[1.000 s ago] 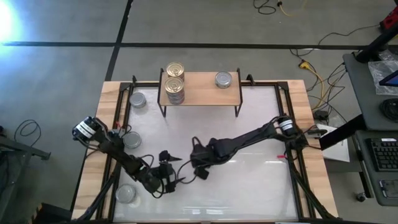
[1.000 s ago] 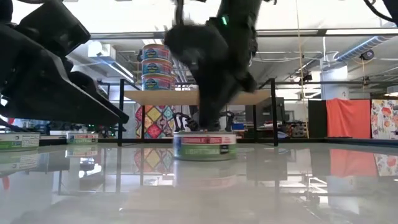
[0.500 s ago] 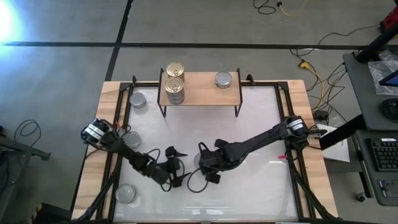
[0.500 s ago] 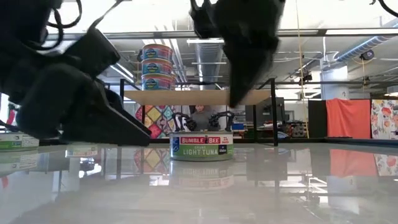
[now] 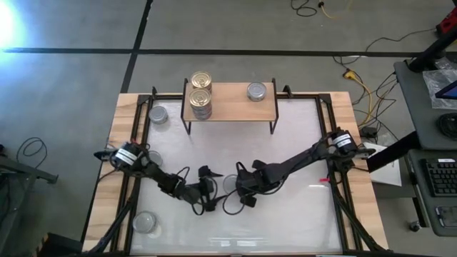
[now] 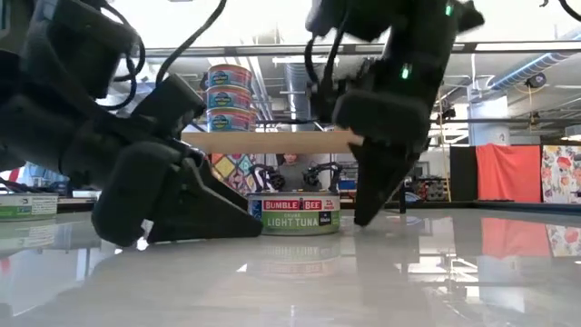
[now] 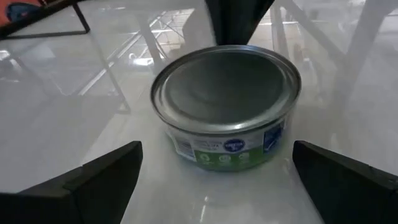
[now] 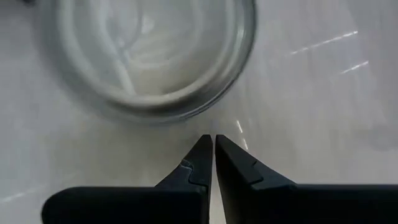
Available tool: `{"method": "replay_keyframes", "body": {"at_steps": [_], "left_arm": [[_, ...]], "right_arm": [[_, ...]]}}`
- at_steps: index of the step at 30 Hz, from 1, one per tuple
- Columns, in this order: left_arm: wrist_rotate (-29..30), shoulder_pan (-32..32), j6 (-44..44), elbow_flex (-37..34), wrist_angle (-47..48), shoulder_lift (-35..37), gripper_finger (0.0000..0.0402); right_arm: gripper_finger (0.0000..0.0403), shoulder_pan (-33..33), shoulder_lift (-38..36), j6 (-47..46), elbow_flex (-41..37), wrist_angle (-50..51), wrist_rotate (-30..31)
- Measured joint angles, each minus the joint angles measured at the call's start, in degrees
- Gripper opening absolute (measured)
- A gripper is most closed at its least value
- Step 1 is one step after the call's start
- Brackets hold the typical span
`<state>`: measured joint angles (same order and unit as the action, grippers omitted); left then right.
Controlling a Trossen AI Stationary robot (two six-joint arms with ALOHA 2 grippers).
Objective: Stack canned seafood by type on shelf
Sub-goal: Put the green tuna can on the shelf
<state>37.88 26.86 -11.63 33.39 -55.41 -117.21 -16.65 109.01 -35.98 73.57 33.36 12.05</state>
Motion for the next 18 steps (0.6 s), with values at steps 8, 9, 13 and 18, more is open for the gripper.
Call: {"method": "replay_keyframes", "body": {"at_steps": [8,9,13,18], "left_arm": [[-3.1,-1.4,-0.1,2.6,0.6,-1.7,0.04],[-3.9,-1.7,-0.6,3.0,0.7,-1.9,0.04],[-4.6,-2.4,-1.6,4.0,1.4,-2.0,0.04],[-4.7,-2.7,-1.6,4.7,1.6,-2.1,0.04]], "right_arm": [[0.0013,2.7,0.4,2.6,-2.8,-8.4,-0.4],[0.0013,2.9,0.5,3.0,-2.8,-9.0,-0.4],[0.0013,3.6,0.6,3.3,-2.8,-10.9,-0.4],[0.0013,3.8,0.6,3.2,-2.8,-11.0,-0.4]]}}
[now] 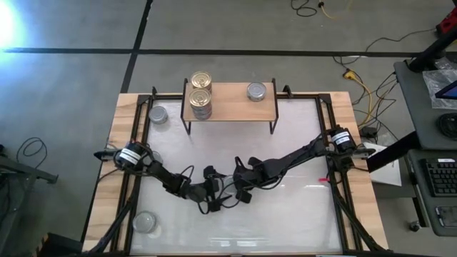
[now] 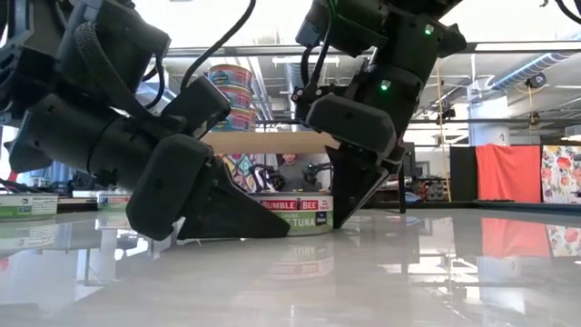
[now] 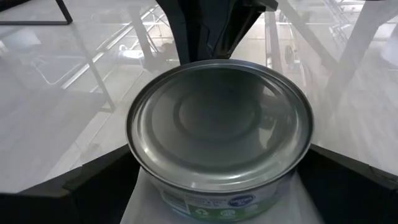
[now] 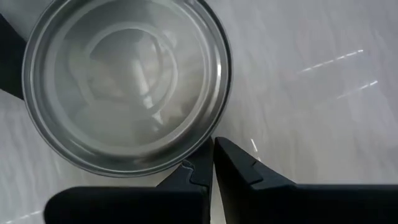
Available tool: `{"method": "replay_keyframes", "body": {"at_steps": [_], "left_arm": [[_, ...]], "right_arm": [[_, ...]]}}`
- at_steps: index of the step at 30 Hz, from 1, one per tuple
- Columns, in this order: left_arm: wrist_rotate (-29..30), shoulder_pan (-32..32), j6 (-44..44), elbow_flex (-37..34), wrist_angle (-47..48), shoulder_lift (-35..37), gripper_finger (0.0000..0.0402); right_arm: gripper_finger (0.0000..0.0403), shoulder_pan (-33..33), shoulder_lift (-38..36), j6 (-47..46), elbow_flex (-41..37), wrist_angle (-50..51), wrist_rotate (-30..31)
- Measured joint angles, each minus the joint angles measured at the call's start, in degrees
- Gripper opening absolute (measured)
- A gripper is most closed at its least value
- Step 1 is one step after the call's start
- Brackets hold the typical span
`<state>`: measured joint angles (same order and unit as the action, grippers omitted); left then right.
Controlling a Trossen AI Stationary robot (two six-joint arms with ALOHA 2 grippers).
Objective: Stack canned seafood by type on shelf
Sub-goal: Put the green tuna can on the shelf
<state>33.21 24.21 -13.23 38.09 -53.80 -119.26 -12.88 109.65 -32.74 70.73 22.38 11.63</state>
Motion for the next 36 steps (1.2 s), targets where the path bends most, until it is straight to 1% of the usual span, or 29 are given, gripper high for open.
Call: {"method": "replay_keyframes", "body": {"at_steps": [14,16,20,23,36], "left_arm": [[-0.5,-1.0,0.7,0.3,-3.0,-0.4,0.04],[-0.5,-1.2,0.8,0.3,-4.5,-1.0,0.04],[0.0,-1.3,0.6,0.8,-10.5,-4.4,0.04],[0.0,-1.4,-0.8,1.3,-11.7,-5.9,0.0401],[1.4,-1.3,-2.2,1.6,-9.6,-5.5,0.04]], "right_arm": [[0.0013,-0.1,0.6,0.8,-0.1,-1.1,0.5],[0.0013,-0.2,0.6,0.9,-0.1,-1.0,0.8],[0.0013,-0.3,0.6,1.3,-0.1,-0.3,0.8],[0.0013,-0.5,0.6,1.3,-0.1,0.1,1.0],[0.0013,-0.5,0.5,1.1,0.0,0.8,0.9]]}}
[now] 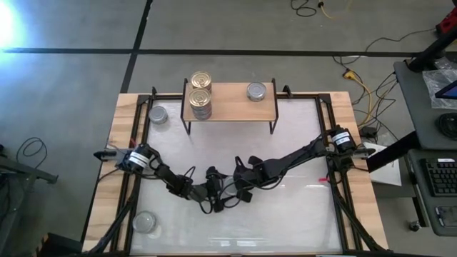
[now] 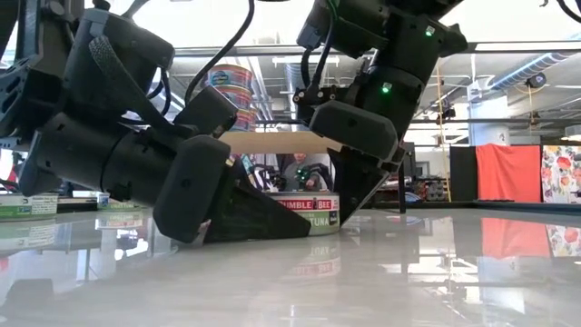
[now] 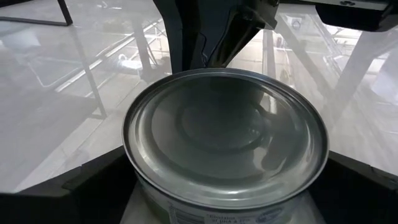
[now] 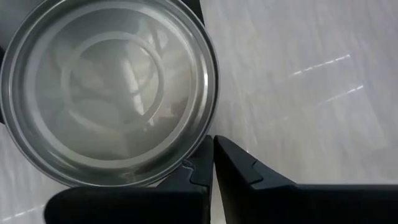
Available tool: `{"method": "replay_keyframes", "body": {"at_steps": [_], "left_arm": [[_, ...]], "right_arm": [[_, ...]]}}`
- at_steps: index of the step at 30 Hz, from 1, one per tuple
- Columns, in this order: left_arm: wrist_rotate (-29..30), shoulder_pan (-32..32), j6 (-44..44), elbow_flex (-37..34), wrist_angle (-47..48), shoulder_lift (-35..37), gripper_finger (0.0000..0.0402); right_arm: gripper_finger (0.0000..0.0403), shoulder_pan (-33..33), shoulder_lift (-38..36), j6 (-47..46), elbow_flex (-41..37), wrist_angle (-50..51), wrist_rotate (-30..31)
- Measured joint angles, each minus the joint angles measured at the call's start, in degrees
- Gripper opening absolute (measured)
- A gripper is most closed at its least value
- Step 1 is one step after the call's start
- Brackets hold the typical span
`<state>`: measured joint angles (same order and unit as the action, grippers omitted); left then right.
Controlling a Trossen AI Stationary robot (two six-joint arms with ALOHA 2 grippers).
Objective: Stack canned seafood by type on shelf
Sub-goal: Put the green tuna can on the shelf
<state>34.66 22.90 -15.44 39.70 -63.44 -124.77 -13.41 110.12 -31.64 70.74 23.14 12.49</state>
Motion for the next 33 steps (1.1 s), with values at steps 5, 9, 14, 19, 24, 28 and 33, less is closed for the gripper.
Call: {"method": "replay_keyframes", "body": {"at_steps": [5,9,14,19,24,28,33], "left_arm": [[0.4,0.3,-0.8,0.0,-0.4,0.1,0.039],[1.0,0.6,-1.3,0.0,0.5,0.8,0.0386],[1.0,0.7,-2.7,-0.2,3.1,4.3,0.0385],[4.9,0.4,0.8,1.8,6.6,9.3,0.0385],[7.9,-2.2,5.2,10.6,22.4,13.7,0.0385],[16.1,-5.4,5.5,19.1,34.9,14.1,0.0385],[21.3,-10.2,5.7,25.4,37.6,14.0,0.0386]], "right_arm": [[0.0013,0.0,-2.0,-1.3,0.2,2.6,-0.3],[0.0013,-0.5,-7.1,-1.4,0.3,5.6,0.5],[0.0013,-0.9,-13.9,-0.3,0.3,9.7,3.4],[0.0013,-1.8,-21.7,2.4,0.3,11.2,8.8],[0.0013,-1.6,-28.7,6.9,0.2,11.7,13.2],[0.0013,-1.7,-33.0,10.3,0.2,12.4,15.2],[0.0013,-1.6,-36.3,13.9,0.1,13.3,15.3]]}}
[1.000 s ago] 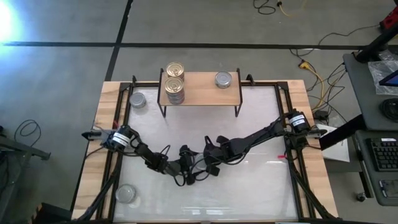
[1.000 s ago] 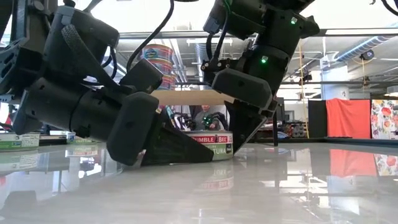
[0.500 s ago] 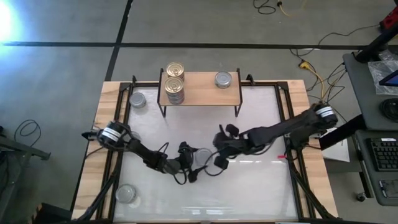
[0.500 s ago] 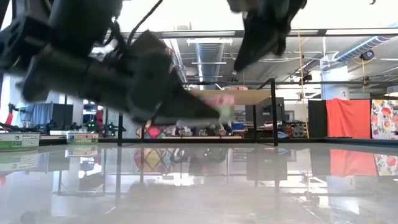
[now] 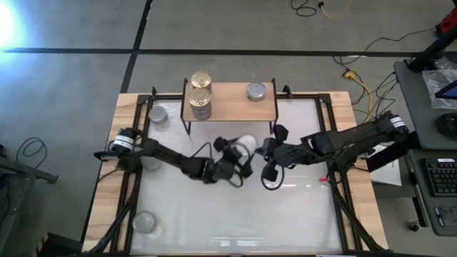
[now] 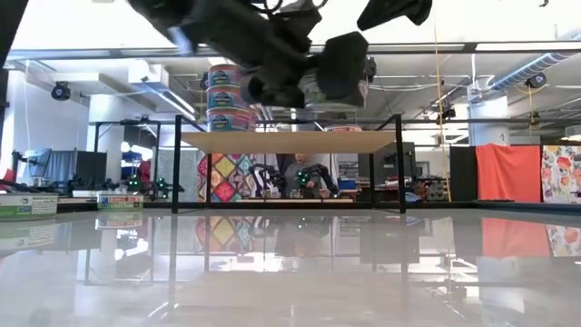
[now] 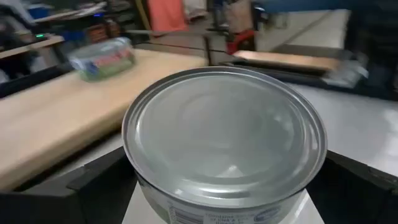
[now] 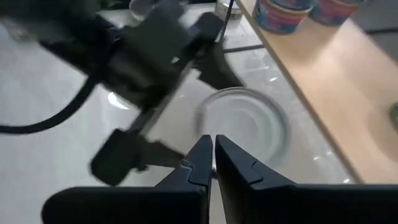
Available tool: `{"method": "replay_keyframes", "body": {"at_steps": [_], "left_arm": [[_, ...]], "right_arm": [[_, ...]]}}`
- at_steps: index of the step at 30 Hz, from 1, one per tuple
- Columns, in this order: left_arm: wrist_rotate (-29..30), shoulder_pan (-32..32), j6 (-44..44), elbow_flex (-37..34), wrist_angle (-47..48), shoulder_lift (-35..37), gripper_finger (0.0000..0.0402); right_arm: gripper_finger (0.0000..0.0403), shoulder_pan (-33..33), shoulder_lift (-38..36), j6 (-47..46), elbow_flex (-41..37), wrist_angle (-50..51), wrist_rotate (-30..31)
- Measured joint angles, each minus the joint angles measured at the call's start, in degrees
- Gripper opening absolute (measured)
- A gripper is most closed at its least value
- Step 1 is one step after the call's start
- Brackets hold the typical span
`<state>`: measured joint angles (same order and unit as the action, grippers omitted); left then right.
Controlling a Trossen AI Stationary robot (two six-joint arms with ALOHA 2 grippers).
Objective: Stack canned seafood by type on shelf
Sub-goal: Put the green tuna can on the shelf
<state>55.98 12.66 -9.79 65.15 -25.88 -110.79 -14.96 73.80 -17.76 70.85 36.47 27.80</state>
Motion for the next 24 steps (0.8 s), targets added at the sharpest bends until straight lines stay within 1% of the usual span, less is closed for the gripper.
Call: {"method": "replay_keyframes", "body": {"at_steps": [3,6,9,12,14,17,21,24], "left_arm": [[0.1,-2.9,0.0,3.0,0.0,-0.1,0.0386],[-0.1,-5.8,0.7,6.4,0.4,-0.1,0.0386],[-2.2,-8.5,0.1,8.9,2.4,-0.2,0.0386],[-4.0,-9.9,0.0,10.8,2.5,-1.5,0.0386],[-4.4,-10.4,-0.5,12.4,3.7,-2.7,0.0386],[-4.5,-11.5,-3.3,16.0,8.2,-5.1,0.0387],[-4.0,-13.0,-5.1,22.9,18.0,-8.1,0.0387],[-3.9,-13.6,-6.5,27.6,24.7,-9.6,0.0387]], "right_arm": [[0.0013,0.8,-0.6,3.2,-0.3,0.9,-0.1],[0.0013,3.0,-0.6,6.2,-0.4,1.3,-0.3],[0.0013,7.0,-0.6,8.9,0.0,1.2,-0.3],[0.0013,12.5,-0.6,12.5,0.9,1.0,-2.0],[0.0013,16.8,-0.6,15.5,1.7,1.0,-5.5],[0.0013,23.2,-0.7,19.3,2.3,0.9,-13.3],[0.0013,29.9,-0.7,22.8,2.2,1.0,-21.7],[0.0013,33.6,-0.6,25.2,1.9,1.0,-26.5]]}}
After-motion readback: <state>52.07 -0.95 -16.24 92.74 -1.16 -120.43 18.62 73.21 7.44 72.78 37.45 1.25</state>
